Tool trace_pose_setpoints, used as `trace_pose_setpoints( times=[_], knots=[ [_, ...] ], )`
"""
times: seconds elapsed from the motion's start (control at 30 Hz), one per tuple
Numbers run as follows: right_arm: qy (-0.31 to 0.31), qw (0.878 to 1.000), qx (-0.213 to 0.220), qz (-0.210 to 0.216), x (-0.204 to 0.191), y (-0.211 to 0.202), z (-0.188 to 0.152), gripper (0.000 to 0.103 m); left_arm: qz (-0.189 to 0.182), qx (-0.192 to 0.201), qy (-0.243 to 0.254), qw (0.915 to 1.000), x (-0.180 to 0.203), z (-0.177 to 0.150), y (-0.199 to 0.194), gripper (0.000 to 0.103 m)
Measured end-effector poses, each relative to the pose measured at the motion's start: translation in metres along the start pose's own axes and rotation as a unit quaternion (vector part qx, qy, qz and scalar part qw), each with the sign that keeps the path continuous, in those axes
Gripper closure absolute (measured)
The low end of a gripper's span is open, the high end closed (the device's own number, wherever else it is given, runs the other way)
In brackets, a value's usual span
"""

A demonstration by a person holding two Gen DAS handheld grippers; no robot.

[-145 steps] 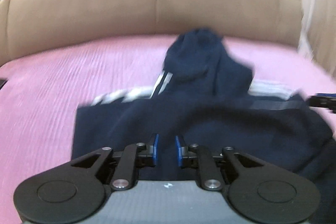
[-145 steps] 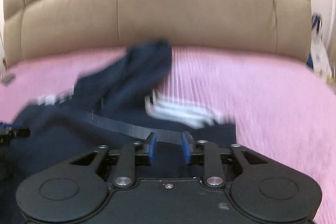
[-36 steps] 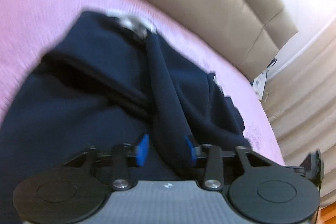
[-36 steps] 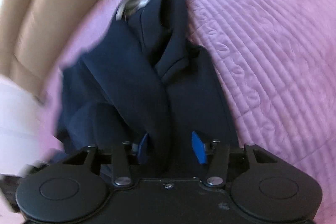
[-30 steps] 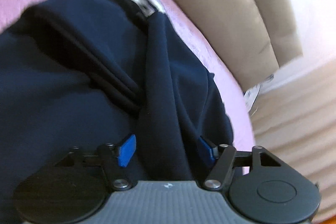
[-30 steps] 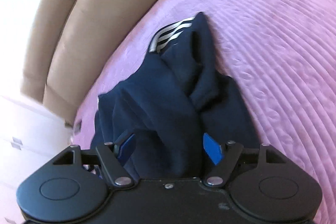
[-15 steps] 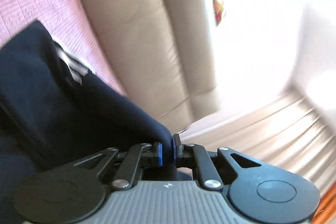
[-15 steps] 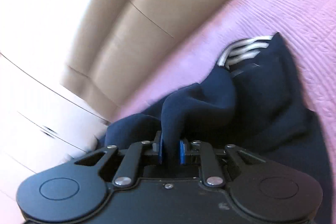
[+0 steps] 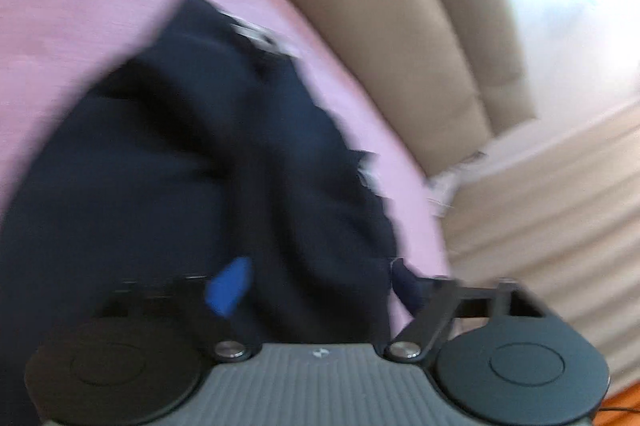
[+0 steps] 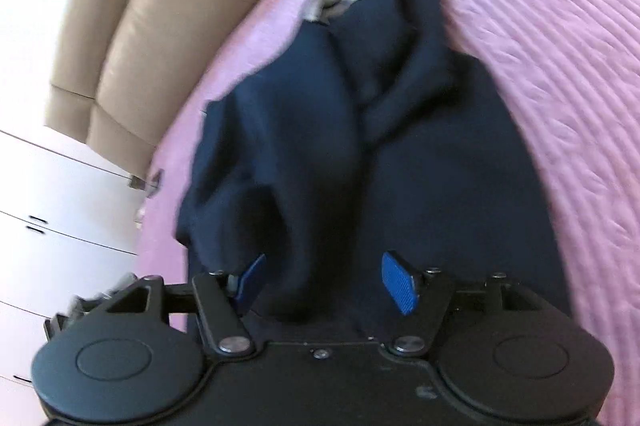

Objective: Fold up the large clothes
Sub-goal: 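Lift the hem with both tools and fold it up toward the hood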

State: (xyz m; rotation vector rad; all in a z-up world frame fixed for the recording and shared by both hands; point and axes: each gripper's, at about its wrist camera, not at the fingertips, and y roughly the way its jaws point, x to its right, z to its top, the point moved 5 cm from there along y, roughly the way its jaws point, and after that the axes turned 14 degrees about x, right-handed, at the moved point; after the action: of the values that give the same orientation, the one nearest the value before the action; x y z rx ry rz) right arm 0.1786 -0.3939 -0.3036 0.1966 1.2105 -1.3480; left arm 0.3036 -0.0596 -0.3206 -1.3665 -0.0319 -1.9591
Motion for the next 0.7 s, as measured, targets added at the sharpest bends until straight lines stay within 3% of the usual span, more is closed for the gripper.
trace_pose_setpoints(
  times=[0.07,0.13,0.17,0.23,0.27,0.3,0.33,0.37,0.4,0.43,0.5,0.53,0.6,0.67,0.7],
  knots=[
    [-0.002,1.0,0.008,0.007,-0.017,0.004,0.005,0.025,-0.009,-0.029,-0.027,0.9992,0.014,-0.012,0.025,0.018],
    [-0.008,1.0,0.019,0.017,-0.031,0.007,0.013,0.025,0.035,-0.063,-0.05,0.9961,0.015,-0.023,0.054,0.021],
    [-0.009,0.999,0.021,0.024,-0.035,0.007,0.012,0.025,0.072,-0.077,-0.051,0.9931,0.012,-0.029,0.066,0.029],
    [-0.007,0.999,0.024,0.031,-0.038,0.019,0.015,0.025,0.11,-0.075,-0.063,0.9891,0.003,-0.038,0.081,0.036],
    [-0.008,0.999,0.025,0.026,-0.04,0.025,0.015,0.024,0.118,-0.068,-0.077,0.9877,-0.001,-0.038,0.086,0.05],
    [-0.01,1.0,0.018,0.013,-0.042,0.036,0.013,0.024,0.12,-0.057,-0.082,0.9878,-0.004,-0.039,0.09,0.074],
    [-0.013,1.0,0.005,0.003,-0.043,0.052,0.009,0.025,0.126,-0.051,-0.081,0.9874,-0.006,-0.039,0.093,0.088],
    [-0.021,1.0,-0.016,-0.003,-0.047,0.065,0.005,0.047,0.129,-0.045,-0.085,0.987,-0.008,-0.041,0.092,0.09],
    [-0.03,0.999,-0.02,0.002,-0.052,0.071,0.003,0.089,0.108,-0.032,-0.091,0.9894,-0.002,-0.038,0.091,0.091],
    [-0.038,0.999,-0.009,0.02,-0.061,0.068,0.005,0.088,0.065,-0.008,-0.092,0.9936,0.007,-0.033,0.082,0.091],
    [-0.054,0.992,0.051,0.102,-0.084,0.036,0.013,0.089,-0.024,0.052,-0.08,0.9951,0.029,-0.019,0.054,0.091],
    [-0.076,0.986,0.072,0.128,-0.096,0.02,0.015,0.089,-0.074,0.075,-0.078,0.9914,0.036,-0.014,0.038,0.091],
    [-0.139,0.977,0.085,0.14,-0.114,-0.007,0.008,0.089,-0.136,0.077,-0.08,0.9845,0.038,-0.012,0.016,0.089],
    [-0.188,0.97,0.057,0.14,-0.114,-0.016,-0.012,0.088,-0.141,0.065,-0.069,0.9855,0.028,-0.019,0.001,0.085],
    [-0.207,0.969,0.022,0.132,-0.107,-0.013,-0.027,0.08,-0.115,0.046,-0.057,0.9906,0.017,-0.027,-0.004,0.083]
  ],
)
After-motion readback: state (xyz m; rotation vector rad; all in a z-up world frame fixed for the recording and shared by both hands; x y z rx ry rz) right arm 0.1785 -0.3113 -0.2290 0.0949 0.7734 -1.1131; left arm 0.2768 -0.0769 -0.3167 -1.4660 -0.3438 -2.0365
